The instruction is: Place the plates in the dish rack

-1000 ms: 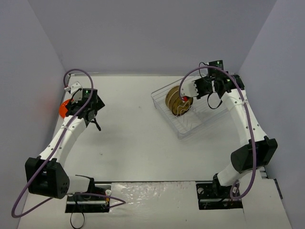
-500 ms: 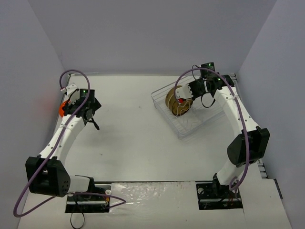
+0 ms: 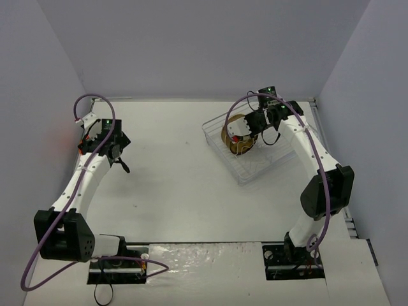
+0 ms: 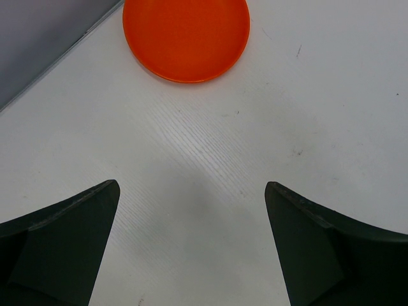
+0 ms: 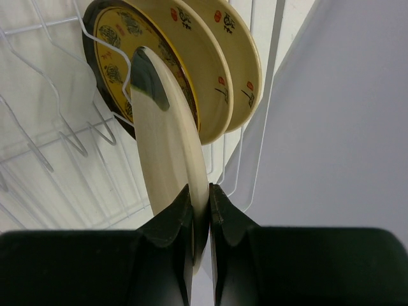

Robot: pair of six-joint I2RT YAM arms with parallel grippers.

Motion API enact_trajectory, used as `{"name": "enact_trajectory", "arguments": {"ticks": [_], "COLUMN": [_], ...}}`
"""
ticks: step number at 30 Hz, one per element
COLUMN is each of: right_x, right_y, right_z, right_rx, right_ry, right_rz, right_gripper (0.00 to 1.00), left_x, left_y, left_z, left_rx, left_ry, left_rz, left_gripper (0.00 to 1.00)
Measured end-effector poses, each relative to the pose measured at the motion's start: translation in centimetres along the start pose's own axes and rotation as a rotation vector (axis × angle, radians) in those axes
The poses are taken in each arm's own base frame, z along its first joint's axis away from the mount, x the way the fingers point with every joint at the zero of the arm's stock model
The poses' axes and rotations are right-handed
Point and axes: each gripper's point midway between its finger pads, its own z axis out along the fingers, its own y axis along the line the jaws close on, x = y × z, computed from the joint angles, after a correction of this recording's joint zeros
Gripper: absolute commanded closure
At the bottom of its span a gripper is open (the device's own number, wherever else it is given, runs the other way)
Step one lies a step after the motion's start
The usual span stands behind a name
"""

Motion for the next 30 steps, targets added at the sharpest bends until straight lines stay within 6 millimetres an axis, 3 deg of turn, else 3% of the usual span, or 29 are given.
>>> {"name": "enact_trajectory", "arguments": {"ticks": [13, 30], "right_x": [-0.6, -1.6], "right_y": [0.7, 3.1], "right_z": [0.3, 4.1], "right_rx": [-0.039, -0.121], "right_ry": [0.021, 0.009], "right_rz": [-0.018, -0.038], "right_gripper": [1.0, 0.98], "left_x": [0.2, 0.1], "left_y": [0.3, 0.6], "left_z": [0.6, 0.8], "left_rx": [-0.014, -0.019], "left_ry": [0.013, 0.021], "left_rz": [-0.002, -0.012], "left_gripper": [0.03, 0.03]}}
